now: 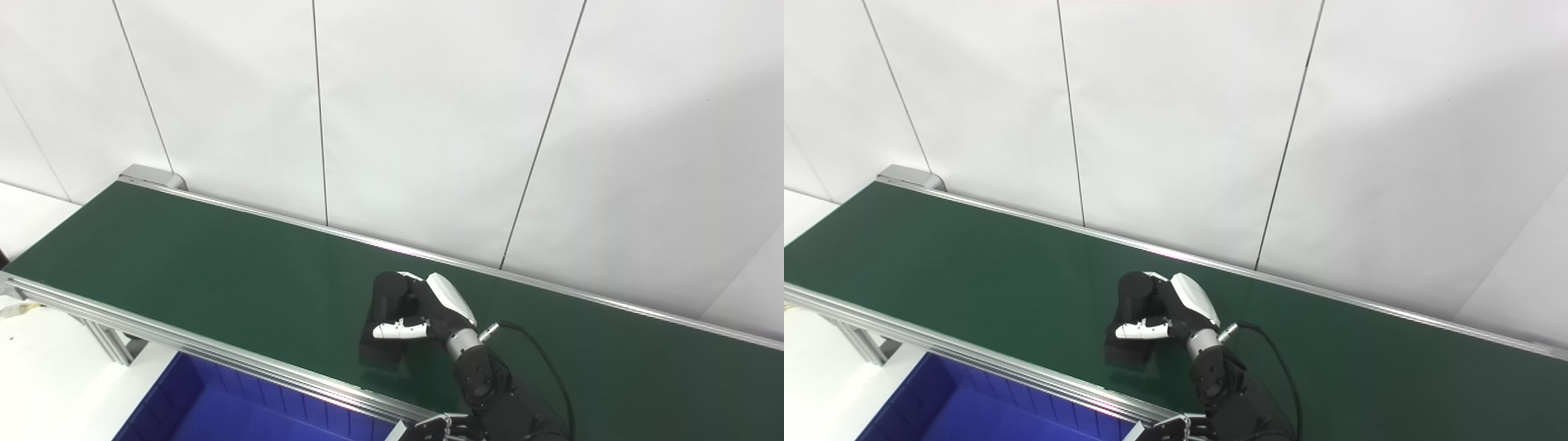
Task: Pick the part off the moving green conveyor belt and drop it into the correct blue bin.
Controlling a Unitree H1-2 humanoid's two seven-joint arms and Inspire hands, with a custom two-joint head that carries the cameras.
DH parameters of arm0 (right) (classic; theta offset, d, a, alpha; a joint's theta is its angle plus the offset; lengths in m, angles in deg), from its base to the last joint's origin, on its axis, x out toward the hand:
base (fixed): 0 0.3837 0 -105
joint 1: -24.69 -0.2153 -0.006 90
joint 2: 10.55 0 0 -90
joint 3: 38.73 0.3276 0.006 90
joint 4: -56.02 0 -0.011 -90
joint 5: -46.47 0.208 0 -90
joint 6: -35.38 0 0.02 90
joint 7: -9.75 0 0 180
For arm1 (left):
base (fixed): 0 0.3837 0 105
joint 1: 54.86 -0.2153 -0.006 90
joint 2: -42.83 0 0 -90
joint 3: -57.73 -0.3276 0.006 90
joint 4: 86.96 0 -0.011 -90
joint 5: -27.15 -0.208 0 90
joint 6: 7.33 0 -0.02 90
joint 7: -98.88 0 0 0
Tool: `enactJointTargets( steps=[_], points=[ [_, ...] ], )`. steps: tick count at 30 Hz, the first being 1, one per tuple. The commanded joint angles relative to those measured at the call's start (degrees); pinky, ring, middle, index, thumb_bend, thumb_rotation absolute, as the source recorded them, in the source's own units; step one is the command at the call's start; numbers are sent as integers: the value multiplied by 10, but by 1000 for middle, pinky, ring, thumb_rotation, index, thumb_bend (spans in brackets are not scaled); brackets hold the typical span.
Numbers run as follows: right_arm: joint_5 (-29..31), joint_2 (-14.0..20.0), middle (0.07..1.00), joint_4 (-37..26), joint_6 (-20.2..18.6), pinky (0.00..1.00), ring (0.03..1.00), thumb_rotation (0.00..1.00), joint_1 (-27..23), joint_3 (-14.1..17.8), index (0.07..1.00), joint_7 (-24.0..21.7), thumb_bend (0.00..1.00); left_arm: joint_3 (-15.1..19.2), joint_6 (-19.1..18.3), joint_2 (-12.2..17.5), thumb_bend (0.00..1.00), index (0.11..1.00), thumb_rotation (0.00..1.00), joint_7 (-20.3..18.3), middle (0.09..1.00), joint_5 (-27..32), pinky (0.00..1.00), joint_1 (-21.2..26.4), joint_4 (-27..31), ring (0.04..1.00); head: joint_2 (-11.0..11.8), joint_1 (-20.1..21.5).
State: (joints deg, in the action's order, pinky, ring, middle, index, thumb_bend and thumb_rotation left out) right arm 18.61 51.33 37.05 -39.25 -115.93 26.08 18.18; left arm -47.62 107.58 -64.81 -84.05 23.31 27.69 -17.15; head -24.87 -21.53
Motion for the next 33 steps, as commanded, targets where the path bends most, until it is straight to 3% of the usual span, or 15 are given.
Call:
enactJointTargets(
  steps=[1,3,4,6,11,26,30,33],
  points=[
    [8,-17,682,-17,38,600,660,193,-18,8,736,31,704,-5,20,-2,958,755,316,3,745,2,607,2,20,687,-1,0],
    [9,-18,653,-14,50,550,617,144,-17,11,712,47,688,-5,20,-1,955,756,315,3,746,2,608,3,20,688,-2,1],
    [10,-19,536,-13,56,483,545,59,-16,12,609,54,589,-5,20,0,954,756,308,3,746,2,607,3,20,688,-2,1],
    [9,-20,479,-8,68,443,497,15,-16,15,543,73,541,-5,20,0,956,756,306,5,746,1,608,3,20,687,-2,1],
    [14,-19,511,-6,96,525,473,0,-13,22,471,91,517,-4,20,1,964,759,324,4,744,2,608,2,22,685,-3,5],
    [28,-14,506,-19,115,558,479,0,-6,30,466,97,518,2,20,9,956,763,327,-9,756,13,631,0,28,705,-7,22],
    [38,1,510,-83,115,503,452,0,21,36,476,90,518,6,20,10,950,765,307,-24,772,29,648,-2,32,723,-11,31],
    [43,21,509,-174,100,479,447,0,56,43,486,65,518,14,20,11,946,762,283,-40,773,46,659,-5,34,727,-16,46]
  ],
)
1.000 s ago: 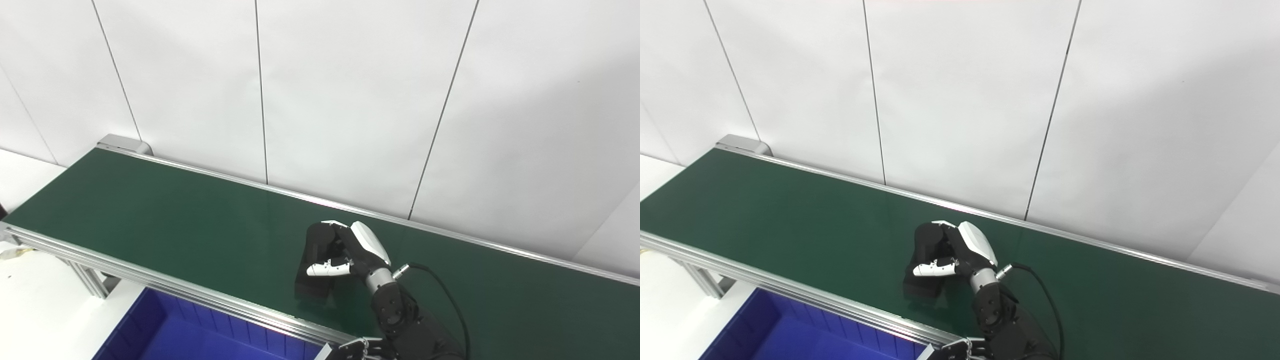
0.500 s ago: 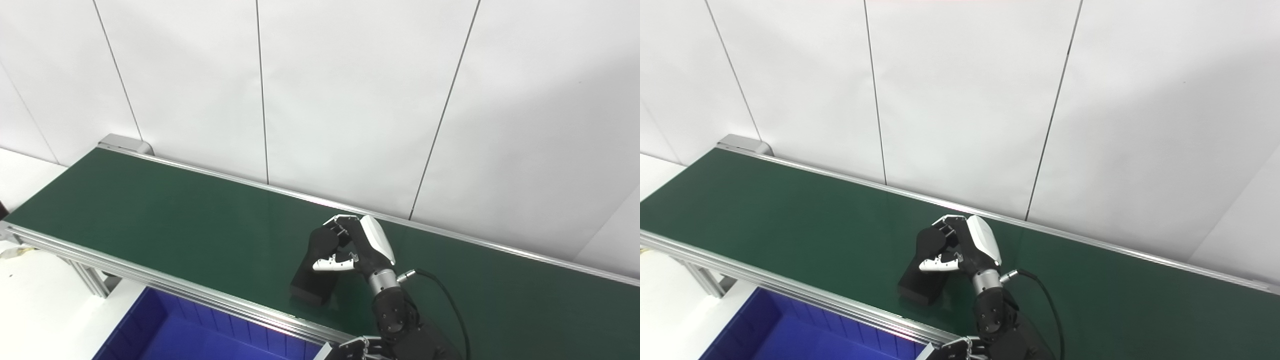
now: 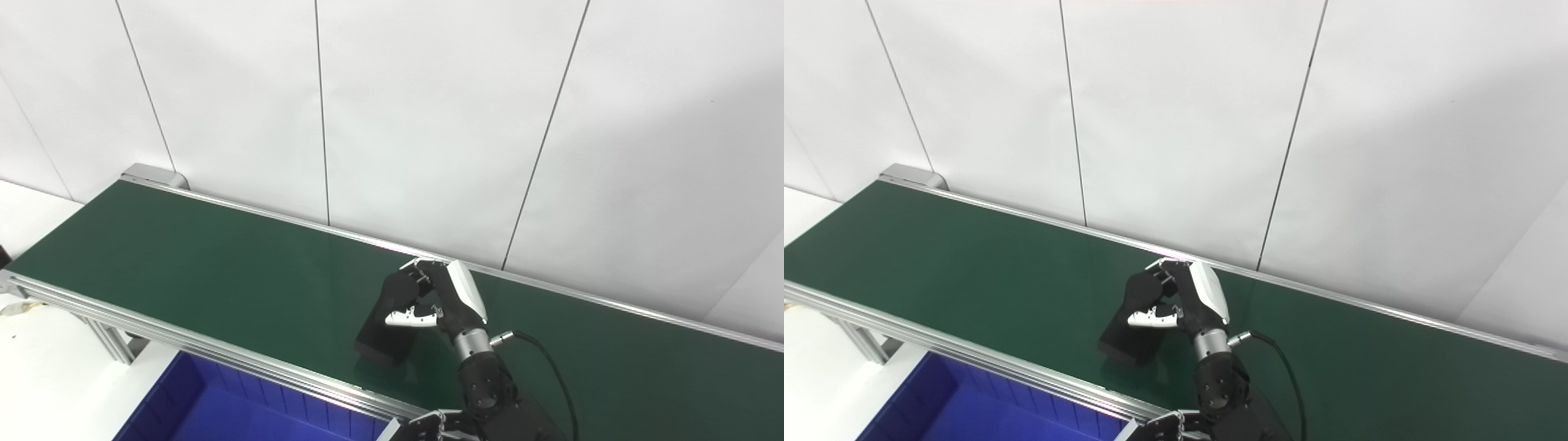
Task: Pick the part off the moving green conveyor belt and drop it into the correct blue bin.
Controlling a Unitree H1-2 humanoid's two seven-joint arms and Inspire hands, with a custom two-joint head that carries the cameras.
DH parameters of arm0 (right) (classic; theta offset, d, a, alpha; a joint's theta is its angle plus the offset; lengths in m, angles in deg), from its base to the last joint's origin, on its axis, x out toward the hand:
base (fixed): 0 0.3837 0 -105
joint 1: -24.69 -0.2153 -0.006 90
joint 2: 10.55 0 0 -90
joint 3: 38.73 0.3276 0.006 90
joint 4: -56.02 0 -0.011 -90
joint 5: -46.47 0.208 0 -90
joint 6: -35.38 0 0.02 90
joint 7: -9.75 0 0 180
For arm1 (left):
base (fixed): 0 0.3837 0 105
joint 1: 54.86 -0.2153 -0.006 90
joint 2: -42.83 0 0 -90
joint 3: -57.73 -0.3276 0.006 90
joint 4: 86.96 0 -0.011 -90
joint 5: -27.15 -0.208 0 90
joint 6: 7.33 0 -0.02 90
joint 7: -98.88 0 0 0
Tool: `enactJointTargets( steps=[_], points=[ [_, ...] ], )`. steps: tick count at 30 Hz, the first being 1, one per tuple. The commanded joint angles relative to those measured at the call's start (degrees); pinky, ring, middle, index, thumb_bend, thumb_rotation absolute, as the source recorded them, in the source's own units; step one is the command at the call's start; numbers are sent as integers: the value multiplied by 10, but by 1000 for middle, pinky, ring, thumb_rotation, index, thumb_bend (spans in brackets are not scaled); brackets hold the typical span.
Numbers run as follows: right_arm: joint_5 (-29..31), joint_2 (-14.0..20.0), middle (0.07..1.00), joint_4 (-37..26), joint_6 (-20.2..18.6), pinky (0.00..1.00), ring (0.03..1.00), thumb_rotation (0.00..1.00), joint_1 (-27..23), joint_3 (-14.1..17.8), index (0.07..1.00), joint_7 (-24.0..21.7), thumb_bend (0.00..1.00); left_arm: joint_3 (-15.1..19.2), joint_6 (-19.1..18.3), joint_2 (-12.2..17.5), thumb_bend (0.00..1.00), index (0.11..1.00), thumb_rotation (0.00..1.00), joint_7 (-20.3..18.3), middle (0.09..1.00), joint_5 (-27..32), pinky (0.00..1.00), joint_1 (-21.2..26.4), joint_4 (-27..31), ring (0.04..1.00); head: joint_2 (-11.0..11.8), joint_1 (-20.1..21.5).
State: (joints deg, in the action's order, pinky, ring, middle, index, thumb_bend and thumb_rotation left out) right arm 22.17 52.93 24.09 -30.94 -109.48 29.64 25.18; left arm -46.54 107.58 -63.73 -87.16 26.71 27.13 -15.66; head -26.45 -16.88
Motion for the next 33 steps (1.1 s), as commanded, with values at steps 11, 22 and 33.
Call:
enactJointTargets(
  steps=[11,22,33],
  points=[
    [21,45,491,-398,-129,425,442,0,106,38,503,-100,519,28,20,4,947,777,306,-42,777,28,697,-8,35,737,-35,48],
    [49,42,504,-627,-222,384,422,0,164,67,510,-144,517,39,16,13,896,805,367,-61,795,52,752,-26,82,773,-113,129],
    [-2,79,500,-785,-299,392,436,0,215,75,502,-178,519,47,-4,38,902,803,374,-73,791,75,738,-29,125,767,-184,201]
  ],
)
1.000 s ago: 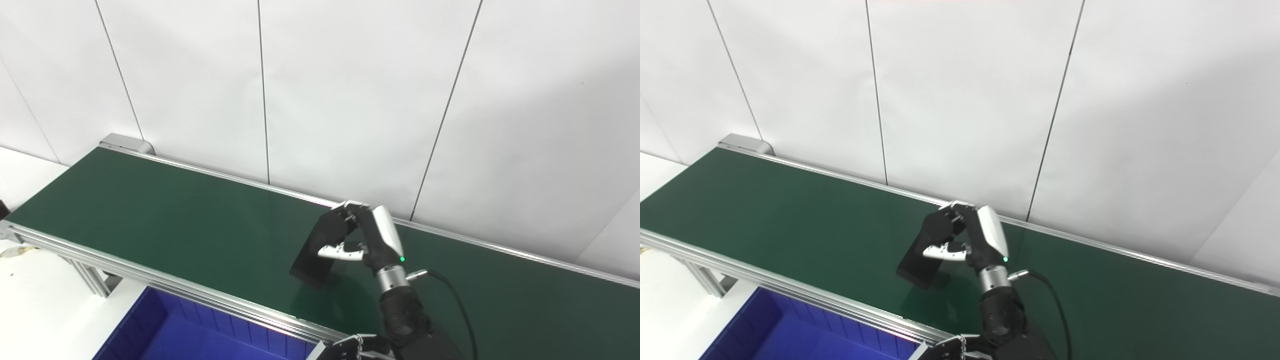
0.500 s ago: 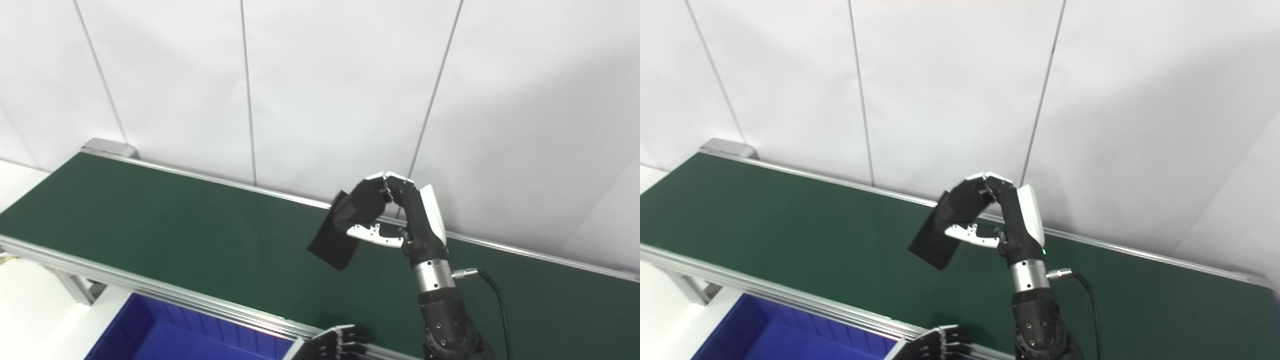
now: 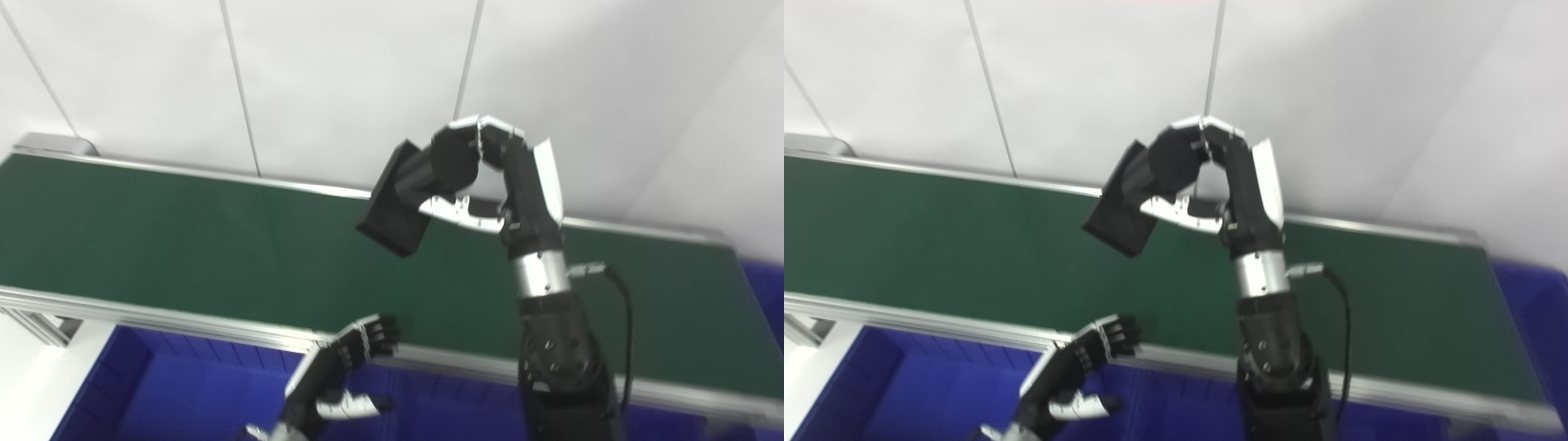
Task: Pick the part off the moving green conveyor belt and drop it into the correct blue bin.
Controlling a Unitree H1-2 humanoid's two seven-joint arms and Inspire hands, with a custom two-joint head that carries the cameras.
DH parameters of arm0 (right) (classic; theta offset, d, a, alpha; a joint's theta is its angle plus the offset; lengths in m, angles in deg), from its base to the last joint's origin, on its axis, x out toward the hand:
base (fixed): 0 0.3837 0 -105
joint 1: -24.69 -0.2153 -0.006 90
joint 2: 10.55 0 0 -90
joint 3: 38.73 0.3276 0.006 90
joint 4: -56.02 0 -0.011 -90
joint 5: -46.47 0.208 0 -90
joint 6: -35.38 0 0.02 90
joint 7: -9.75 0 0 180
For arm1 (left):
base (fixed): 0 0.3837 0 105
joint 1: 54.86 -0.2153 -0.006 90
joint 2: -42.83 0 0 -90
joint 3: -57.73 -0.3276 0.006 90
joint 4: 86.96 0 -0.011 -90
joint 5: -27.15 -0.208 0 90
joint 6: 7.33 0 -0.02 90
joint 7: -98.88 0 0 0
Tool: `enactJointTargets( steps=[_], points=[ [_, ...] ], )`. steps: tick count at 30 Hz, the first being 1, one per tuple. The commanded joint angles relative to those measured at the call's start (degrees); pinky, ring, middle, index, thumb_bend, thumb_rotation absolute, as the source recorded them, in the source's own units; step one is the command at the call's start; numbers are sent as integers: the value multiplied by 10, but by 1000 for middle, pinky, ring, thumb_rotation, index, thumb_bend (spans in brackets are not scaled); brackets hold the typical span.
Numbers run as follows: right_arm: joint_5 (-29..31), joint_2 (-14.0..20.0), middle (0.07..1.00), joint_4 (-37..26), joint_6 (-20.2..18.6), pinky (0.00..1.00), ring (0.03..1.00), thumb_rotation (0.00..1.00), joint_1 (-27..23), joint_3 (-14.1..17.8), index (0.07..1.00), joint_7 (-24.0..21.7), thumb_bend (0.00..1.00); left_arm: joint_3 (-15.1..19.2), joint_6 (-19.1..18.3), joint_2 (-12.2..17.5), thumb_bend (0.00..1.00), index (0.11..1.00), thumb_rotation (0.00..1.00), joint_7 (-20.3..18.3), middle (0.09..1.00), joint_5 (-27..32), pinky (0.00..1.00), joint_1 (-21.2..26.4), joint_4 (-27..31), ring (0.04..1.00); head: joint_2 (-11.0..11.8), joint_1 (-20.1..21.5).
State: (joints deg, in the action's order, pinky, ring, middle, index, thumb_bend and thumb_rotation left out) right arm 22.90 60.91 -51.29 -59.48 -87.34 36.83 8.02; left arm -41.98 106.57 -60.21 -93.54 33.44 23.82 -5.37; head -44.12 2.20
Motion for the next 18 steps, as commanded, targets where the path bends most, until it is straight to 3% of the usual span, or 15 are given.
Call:
enactJointTargets(
  steps=[1,10,18],
  points=[
    [-13,3,500,-39,-17,392,435,0,-3,3,502,-9,519,2,3,5,904,801,378,-9,792,9,736,4,26,767,-9,12],
    [-40,19,500,-137,-51,365,422,0,65,22,510,-23,518,13,-5,27,898,798,397,-19,787,29,729,-2,51,763,-39,73],
    [-30,24,503,-188,-32,387,430,0,137,44,493,-14,519,23,-15,40,892,788,350,-35,778,65,727,-3,61,755,-50,99]
  ],
)
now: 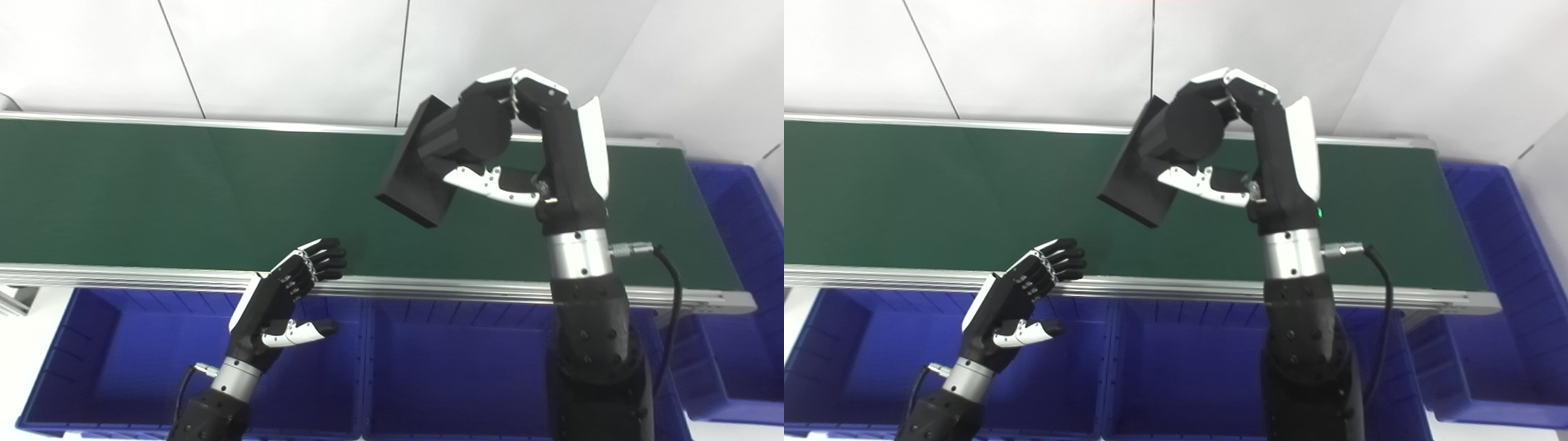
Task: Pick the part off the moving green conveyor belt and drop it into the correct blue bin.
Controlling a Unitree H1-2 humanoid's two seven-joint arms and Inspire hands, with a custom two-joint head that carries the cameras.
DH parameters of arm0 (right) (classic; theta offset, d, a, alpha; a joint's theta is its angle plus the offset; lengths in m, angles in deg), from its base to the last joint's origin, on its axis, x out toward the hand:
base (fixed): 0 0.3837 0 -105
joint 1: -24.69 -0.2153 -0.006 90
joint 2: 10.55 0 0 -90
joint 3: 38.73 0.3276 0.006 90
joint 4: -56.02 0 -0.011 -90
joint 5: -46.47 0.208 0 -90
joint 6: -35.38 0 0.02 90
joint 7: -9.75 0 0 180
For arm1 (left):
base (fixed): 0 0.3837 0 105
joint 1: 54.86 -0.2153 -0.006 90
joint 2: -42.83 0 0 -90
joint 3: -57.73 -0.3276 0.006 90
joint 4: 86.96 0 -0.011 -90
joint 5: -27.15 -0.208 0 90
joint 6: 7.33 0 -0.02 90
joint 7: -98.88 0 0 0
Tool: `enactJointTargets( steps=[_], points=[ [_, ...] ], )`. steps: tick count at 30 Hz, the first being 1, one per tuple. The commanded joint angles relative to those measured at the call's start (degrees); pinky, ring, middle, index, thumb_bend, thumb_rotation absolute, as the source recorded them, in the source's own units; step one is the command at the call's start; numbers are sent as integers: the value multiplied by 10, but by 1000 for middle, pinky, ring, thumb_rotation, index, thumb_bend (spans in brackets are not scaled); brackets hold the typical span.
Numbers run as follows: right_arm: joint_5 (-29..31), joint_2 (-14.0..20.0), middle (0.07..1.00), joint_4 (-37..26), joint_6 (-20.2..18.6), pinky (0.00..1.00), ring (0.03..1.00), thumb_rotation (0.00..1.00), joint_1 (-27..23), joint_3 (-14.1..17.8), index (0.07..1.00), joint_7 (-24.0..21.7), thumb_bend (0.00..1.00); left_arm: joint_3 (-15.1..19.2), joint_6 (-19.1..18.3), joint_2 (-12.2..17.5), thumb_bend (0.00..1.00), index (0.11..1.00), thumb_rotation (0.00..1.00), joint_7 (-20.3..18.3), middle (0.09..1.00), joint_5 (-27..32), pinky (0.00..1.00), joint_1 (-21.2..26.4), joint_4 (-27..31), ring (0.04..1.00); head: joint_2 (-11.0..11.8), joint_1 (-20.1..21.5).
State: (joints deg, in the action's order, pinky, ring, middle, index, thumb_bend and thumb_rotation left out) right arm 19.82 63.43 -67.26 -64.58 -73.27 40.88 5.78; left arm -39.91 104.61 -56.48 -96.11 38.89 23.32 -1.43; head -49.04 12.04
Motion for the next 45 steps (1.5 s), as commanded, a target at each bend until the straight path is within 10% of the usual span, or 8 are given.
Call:
enactJointTargets(
  steps=[1,15,26,45],
  points=[
    [-8,0,504,-35,22,387,431,0,7,6,493,12,519,4,2,4,893,788,349,-10,778,13,727,1,24,755,-3,6],
    [-42,-2,508,-66,71,385,435,0,165,40,496,80,518,16,-33,15,898,787,332,-27,780,50,739,-5,54,766,-13,47],
    [-29,-13,507,29,127,378,423,0,286,73,508,157,517,22,-45,21,893,789,337,-32,780,58,741,-10,66,766,-18,58],
    [45,-28,499,275,192,420,444,0,288,131,493,244,519,31,-60,26,882,788,345,-33,778,56,739,-13,83,765,-25,64]
  ],
)
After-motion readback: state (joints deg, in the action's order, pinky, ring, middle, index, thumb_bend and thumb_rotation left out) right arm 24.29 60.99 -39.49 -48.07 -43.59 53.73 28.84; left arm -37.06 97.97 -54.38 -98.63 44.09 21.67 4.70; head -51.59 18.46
